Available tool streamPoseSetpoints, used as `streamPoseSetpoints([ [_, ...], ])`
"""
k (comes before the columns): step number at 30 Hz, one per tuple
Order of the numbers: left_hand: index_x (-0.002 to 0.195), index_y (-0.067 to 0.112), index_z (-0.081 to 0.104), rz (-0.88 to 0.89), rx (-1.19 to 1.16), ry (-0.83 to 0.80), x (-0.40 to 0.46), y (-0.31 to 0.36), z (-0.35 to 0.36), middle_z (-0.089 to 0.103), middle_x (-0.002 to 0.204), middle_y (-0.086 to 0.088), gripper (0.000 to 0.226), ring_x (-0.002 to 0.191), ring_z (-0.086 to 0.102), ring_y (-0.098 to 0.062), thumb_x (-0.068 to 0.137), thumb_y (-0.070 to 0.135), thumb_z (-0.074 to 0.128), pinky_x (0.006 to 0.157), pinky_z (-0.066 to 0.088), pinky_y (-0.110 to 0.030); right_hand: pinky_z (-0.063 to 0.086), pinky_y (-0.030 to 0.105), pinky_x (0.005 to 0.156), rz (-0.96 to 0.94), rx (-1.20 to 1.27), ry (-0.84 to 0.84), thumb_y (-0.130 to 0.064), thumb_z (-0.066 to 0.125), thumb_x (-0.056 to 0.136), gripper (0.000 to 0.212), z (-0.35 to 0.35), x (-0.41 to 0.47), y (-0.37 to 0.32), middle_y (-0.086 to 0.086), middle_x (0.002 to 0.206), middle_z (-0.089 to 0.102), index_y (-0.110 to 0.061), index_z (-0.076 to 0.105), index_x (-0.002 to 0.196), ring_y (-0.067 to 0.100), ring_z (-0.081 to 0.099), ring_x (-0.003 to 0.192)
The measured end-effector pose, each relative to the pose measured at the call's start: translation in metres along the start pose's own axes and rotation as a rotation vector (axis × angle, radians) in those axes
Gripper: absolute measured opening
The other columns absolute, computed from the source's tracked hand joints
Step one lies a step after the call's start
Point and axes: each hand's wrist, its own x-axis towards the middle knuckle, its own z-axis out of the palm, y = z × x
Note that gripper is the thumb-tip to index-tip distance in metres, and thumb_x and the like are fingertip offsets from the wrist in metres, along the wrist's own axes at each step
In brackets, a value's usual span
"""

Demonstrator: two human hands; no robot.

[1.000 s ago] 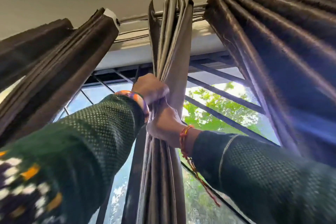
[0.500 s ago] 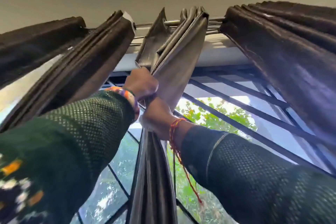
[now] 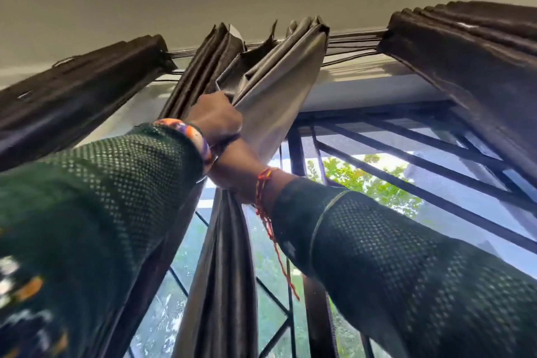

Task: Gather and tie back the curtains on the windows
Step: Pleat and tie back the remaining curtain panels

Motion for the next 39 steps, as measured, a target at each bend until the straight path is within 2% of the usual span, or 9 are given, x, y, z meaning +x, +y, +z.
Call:
streamPoseSetpoints([
  [4, 0.108, 0.003, 0.062, 0.088, -0.032, -0.085, 0.000, -0.006, -0.009, 0.060, 0.117, -0.021, 0.026, 0.112, 0.057, -0.033, 0.089, 0.015, 0.051, 0.088, 0.045, -0.032, 0.039, 0.028, 0.075, -0.010, -0.038, -0.046, -0.017, 0.054, 0.093, 0.012, 0.001, -0.013, -0.012, 0.007, 0.094, 0.050, -0.011, 0.060, 0.101, 0.019, 0.047, 0.089],
  [8, 0.080, 0.010, 0.062, 0.129, -0.152, -0.268, -0.010, -0.016, -0.009, 0.065, 0.071, -0.014, 0.052, 0.056, 0.066, -0.021, 0.091, 0.055, 0.038, 0.054, 0.052, -0.026, 0.043, 0.032, 0.089, 0.107, -0.209, 0.010, -0.003, 0.048, 0.089, 0.033, -0.009, -0.037, 0.003, 0.015, 0.114, 0.053, 0.003, 0.043, 0.121, 0.027, 0.052, 0.113],
  [11, 0.100, 0.005, 0.064, 0.208, 0.093, -0.039, -0.011, -0.030, -0.013, 0.065, 0.106, -0.022, 0.059, 0.096, 0.061, -0.037, 0.092, 0.054, 0.033, 0.081, 0.047, -0.039, 0.033, 0.041, 0.106, 0.227, -0.281, 0.062, -0.002, 0.052, 0.082, 0.084, -0.011, -0.048, 0.017, 0.019, 0.139, 0.043, 0.006, -0.004, 0.145, 0.034, 0.043, 0.129],
  [14, 0.110, 0.007, 0.059, 0.235, 0.215, 0.109, -0.012, -0.046, -0.022, 0.059, 0.115, -0.020, 0.045, 0.106, 0.055, -0.039, 0.090, 0.045, 0.044, 0.084, 0.045, -0.042, 0.018, 0.057, 0.112, 0.357, -0.356, 0.117, -0.011, 0.056, 0.085, 0.102, -0.016, -0.057, 0.027, 0.022, 0.153, 0.014, -0.004, -0.028, 0.142, 0.041, 0.015, 0.142],
  [20, 0.131, 0.007, 0.036, 0.013, 0.197, -0.095, -0.015, -0.085, -0.032, 0.048, 0.127, -0.020, 0.102, 0.114, 0.048, -0.039, 0.060, 0.073, 0.065, 0.093, 0.046, -0.045, 0.028, 0.066, 0.102, 0.096, -0.605, 0.294, -0.014, 0.052, 0.084, 0.105, -0.017, -0.074, 0.023, 0.019, 0.152, -0.028, -0.021, -0.038, 0.138, 0.040, -0.009, 0.144],
  [27, 0.146, 0.007, -0.010, -0.273, -0.048, -0.359, -0.036, -0.123, -0.013, 0.031, 0.146, -0.024, 0.140, 0.131, 0.038, -0.038, 0.053, 0.059, 0.080, 0.109, 0.034, -0.043, -0.010, 0.060, 0.110, -0.254, -0.815, 0.212, -0.024, 0.046, 0.087, 0.086, -0.001, -0.089, 0.007, 0.020, 0.157, -0.009, -0.016, -0.013, 0.149, 0.035, -0.013, 0.145],
  [29, 0.144, -0.001, -0.011, -0.354, -0.114, -0.352, -0.044, -0.129, -0.007, 0.032, 0.146, -0.024, 0.134, 0.132, 0.038, -0.035, 0.061, 0.044, 0.083, 0.110, 0.033, -0.038, -0.011, 0.049, 0.114, -0.310, -0.716, 0.069, -0.028, 0.050, 0.087, 0.085, 0.011, -0.096, 0.005, 0.018, 0.158, -0.002, -0.014, -0.006, 0.150, 0.031, -0.008, 0.146],
  [33, 0.117, -0.011, 0.054, -0.319, -0.081, -0.239, -0.050, -0.138, -0.011, 0.060, 0.117, -0.024, 0.056, 0.109, 0.057, -0.036, 0.075, 0.021, 0.074, 0.088, 0.048, -0.036, 0.019, 0.047, 0.116, -0.017, -0.211, -0.204, -0.038, 0.068, 0.076, 0.110, 0.051, -0.104, 0.011, 0.018, 0.157, 0.001, -0.016, -0.012, 0.148, 0.033, 0.005, 0.145],
  [39, 0.102, -0.009, 0.058, -0.128, 0.015, -0.205, -0.039, -0.158, -0.023, 0.060, 0.112, -0.028, 0.025, 0.105, 0.056, -0.041, 0.083, 0.005, 0.051, 0.076, 0.041, -0.032, 0.019, 0.036, 0.115, 0.130, 0.121, -0.282, -0.041, 0.074, 0.075, 0.128, 0.112, -0.105, 0.003, 0.020, 0.156, -0.014, -0.016, -0.032, 0.142, 0.033, 0.001, 0.145],
])
